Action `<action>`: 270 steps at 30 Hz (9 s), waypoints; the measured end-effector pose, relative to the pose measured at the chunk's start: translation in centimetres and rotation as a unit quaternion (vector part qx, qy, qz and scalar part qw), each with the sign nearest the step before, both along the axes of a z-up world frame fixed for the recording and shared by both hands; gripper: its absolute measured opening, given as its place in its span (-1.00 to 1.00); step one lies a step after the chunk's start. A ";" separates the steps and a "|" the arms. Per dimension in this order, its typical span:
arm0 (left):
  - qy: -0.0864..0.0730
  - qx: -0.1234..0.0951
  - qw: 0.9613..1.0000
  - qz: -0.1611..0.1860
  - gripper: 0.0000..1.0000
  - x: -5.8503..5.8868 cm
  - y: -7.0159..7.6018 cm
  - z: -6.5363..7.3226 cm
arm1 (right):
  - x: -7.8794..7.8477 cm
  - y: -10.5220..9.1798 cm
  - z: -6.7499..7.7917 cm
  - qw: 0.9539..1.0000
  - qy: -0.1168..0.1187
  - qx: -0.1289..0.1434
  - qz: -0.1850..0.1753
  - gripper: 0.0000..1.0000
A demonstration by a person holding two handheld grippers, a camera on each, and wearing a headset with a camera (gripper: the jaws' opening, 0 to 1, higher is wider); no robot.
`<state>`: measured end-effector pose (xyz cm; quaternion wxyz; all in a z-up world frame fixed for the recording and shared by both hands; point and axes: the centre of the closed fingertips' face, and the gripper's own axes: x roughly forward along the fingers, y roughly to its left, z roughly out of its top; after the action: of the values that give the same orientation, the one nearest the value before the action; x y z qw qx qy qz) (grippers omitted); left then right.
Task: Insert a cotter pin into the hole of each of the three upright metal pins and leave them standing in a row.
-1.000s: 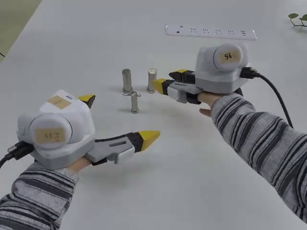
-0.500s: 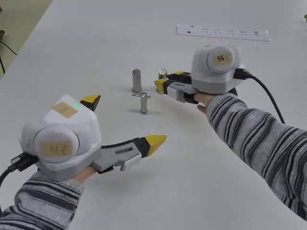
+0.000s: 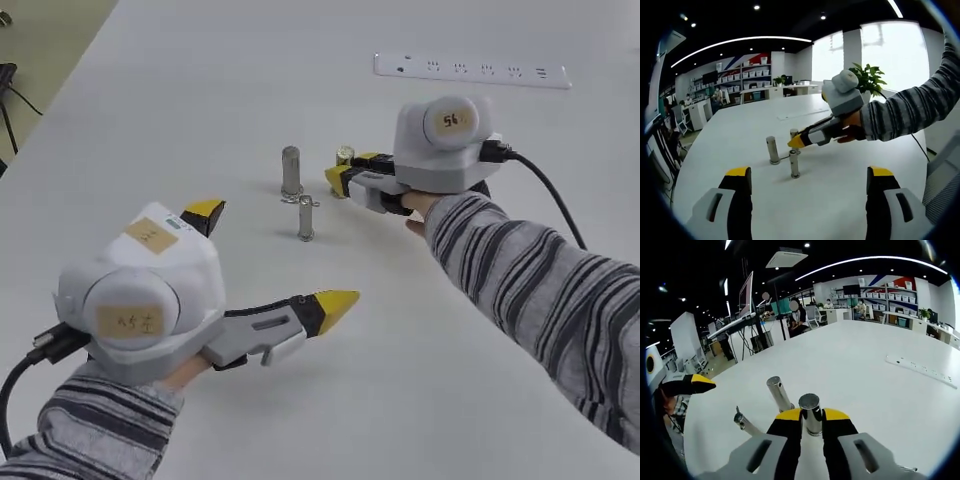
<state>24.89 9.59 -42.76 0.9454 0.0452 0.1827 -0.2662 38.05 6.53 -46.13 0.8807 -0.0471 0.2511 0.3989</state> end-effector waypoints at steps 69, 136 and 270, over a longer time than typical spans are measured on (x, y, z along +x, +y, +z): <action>0.020 0.011 1.000 -0.003 0.86 -2.9 -1.2 0.1 | -8.4 -6.2 -0.6 0.996 -0.012 -0.063 -0.068 -0.82; 0.042 0.014 0.999 0.013 0.82 -2.8 -0.6 -0.9 | -3.5 -15.5 -2.1 0.957 0.112 -0.239 0.121 -0.65; 0.014 -0.001 0.972 -0.236 -1.00 -6.9 -8.8 2.5 | -19.7 -6.8 3.9 0.869 -0.124 -0.246 0.411 -1.00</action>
<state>17.98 0.76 -40.26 0.8533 0.0819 0.1799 -0.4824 18.31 -0.26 -42.26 0.6208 -0.4107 0.1874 0.6410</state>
